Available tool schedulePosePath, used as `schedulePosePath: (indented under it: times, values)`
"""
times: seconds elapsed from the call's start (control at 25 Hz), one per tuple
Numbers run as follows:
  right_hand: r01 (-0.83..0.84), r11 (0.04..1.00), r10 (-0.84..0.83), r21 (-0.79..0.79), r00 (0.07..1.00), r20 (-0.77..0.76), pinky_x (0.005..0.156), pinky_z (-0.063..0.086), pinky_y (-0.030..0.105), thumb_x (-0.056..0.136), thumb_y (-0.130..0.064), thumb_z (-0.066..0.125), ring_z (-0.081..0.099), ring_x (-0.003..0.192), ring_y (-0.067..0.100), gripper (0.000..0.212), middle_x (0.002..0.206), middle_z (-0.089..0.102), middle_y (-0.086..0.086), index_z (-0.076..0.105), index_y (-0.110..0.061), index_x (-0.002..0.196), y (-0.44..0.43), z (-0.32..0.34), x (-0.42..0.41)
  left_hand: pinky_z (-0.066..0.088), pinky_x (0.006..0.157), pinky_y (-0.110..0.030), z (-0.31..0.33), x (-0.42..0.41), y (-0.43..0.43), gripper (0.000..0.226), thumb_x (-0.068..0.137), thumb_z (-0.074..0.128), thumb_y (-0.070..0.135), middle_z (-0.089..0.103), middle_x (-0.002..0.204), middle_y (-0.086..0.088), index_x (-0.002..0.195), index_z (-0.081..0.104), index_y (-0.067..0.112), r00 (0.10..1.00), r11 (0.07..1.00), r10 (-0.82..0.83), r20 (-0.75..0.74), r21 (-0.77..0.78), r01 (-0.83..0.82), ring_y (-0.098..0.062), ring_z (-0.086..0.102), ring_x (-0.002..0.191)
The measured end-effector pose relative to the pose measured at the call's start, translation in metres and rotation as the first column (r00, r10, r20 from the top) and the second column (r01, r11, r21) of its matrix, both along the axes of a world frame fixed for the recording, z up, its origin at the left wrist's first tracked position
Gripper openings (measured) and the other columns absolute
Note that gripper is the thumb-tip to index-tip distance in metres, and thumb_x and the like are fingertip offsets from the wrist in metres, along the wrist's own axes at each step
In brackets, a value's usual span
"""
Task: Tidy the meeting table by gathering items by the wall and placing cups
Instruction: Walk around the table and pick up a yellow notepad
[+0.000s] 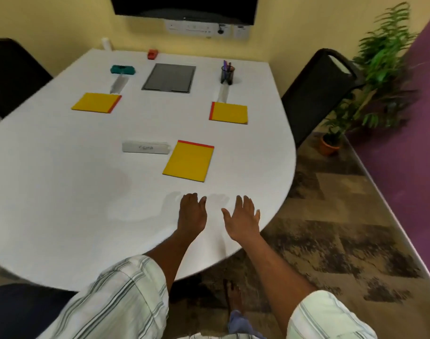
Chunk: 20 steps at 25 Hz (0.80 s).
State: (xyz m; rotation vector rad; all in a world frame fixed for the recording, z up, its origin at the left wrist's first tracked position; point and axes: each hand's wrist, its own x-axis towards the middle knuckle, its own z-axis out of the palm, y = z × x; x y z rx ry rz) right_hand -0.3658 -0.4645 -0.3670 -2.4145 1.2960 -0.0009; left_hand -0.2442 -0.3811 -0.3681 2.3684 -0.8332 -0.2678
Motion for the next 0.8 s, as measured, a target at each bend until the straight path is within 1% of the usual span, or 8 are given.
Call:
schedulePosePath:
  times: [0.08, 0.2, 0.28, 0.4, 0.56, 0.68, 0.72, 0.8]
  values:
    - [-0.066, 0.998, 0.066, -0.001, 0.998, -0.006, 0.117, 0.01, 0.053, 0.098, -0.054, 0.028, 0.008, 0.148, 0.028, 0.068, 0.159, 0.014, 0.011, 0.016, -0.012, 0.15, -0.027, -0.009, 0.016, 0.035, 0.101, -0.043, 0.0, 0.017, -0.022, 0.038, 0.097, 0.047, 0.021, 0.061, 0.112, -0.028, 0.114, 0.057, -0.011, 0.996, 0.996, 0.083, -0.029, -0.005, -0.084, -0.04, 0.054, 0.112]
    - [-0.159, 0.987, 0.159, -0.002, 0.987, -0.014, 0.117, 0.012, 0.051, 0.098, -0.052, 0.029, 0.012, 0.147, 0.029, 0.068, 0.158, 0.017, 0.014, 0.017, -0.01, 0.15, -0.073, -0.019, 0.046, 0.033, 0.104, -0.04, -0.001, 0.04, -0.056, 0.042, 0.098, 0.044, 0.024, 0.059, 0.12, -0.026, 0.122, 0.053, -0.009, 0.989, 0.989, 0.144, -0.043, 0.027, -0.143, -0.037, 0.051, 0.118]
    - [-0.213, 0.977, 0.214, 0.029, 0.977, -0.019, 0.117, 0.012, 0.05, 0.098, -0.051, 0.03, 0.014, 0.146, 0.029, 0.068, 0.157, 0.018, 0.015, 0.017, -0.009, 0.15, -0.096, -0.022, 0.067, 0.032, 0.104, -0.039, -0.002, 0.062, -0.073, 0.045, 0.098, 0.043, 0.026, 0.057, 0.125, -0.025, 0.126, 0.051, -0.008, 0.975, 0.978, 0.207, -0.079, 0.048, -0.203, -0.037, 0.049, 0.121]
    - [-0.287, 0.953, 0.288, 0.097, 0.957, -0.006, 0.118, 0.011, 0.048, 0.099, -0.051, 0.031, 0.013, 0.146, 0.029, 0.068, 0.158, 0.017, 0.015, 0.016, -0.009, 0.151, -0.117, -0.029, 0.095, 0.033, 0.103, -0.04, 0.0, 0.091, -0.086, 0.045, 0.098, 0.043, 0.027, 0.056, 0.125, -0.026, 0.126, 0.05, -0.008, 0.952, 0.956, 0.292, -0.096, 0.05, -0.288, -0.037, 0.049, 0.121]
    - [-0.335, 0.928, 0.338, 0.164, 0.941, 0.011, 0.118, 0.016, 0.045, 0.099, -0.05, 0.033, 0.019, 0.145, 0.031, 0.069, 0.156, 0.021, 0.016, 0.017, -0.007, 0.15, -0.133, -0.037, 0.126, 0.036, 0.1, -0.04, -0.004, 0.13, -0.097, 0.048, 0.098, 0.043, 0.031, 0.055, 0.125, -0.028, 0.126, 0.048, -0.008, 0.91, 0.92, 0.39, -0.14, 0.112, -0.376, -0.038, 0.049, 0.119]
    - [-0.308, 0.92, 0.293, 0.24, 0.951, 0.098, 0.111, 0.029, 0.038, 0.098, -0.045, 0.041, 0.033, 0.137, 0.03, 0.067, 0.148, 0.034, 0.016, 0.022, -0.004, 0.147, -0.137, -0.041, 0.144, 0.037, 0.099, -0.041, -0.009, 0.151, -0.104, 0.052, 0.097, 0.043, 0.035, 0.052, 0.127, -0.028, 0.128, 0.044, -0.007, 0.894, 0.913, 0.405, -0.192, 0.122, -0.388, -0.039, 0.049, 0.12]
    - [-0.278, 0.914, 0.248, 0.296, 0.959, 0.137, 0.11, 0.031, 0.037, 0.098, -0.043, 0.044, 0.036, 0.135, 0.03, 0.067, 0.147, 0.036, 0.016, 0.022, -0.002, 0.147, -0.137, -0.041, 0.151, 0.038, 0.099, -0.041, -0.012, 0.159, -0.105, 0.053, 0.097, 0.043, 0.036, 0.052, 0.128, -0.028, 0.128, 0.043, -0.007, 0.885, 0.908, 0.418, -0.205, 0.117, -0.402, -0.039, 0.048, 0.121]
    - [-0.229, 0.891, 0.163, 0.392, 0.967, 0.194, 0.111, 0.029, 0.034, 0.098, -0.038, 0.047, 0.034, 0.136, 0.03, 0.067, 0.148, 0.034, 0.018, 0.021, 0.0, 0.147, -0.136, -0.041, 0.163, 0.037, 0.098, -0.042, -0.019, 0.175, -0.104, 0.054, 0.097, 0.042, 0.036, 0.051, 0.128, -0.029, 0.128, 0.043, -0.008, 0.874, 0.899, 0.437, -0.211, 0.133, -0.418, -0.041, 0.048, 0.121]
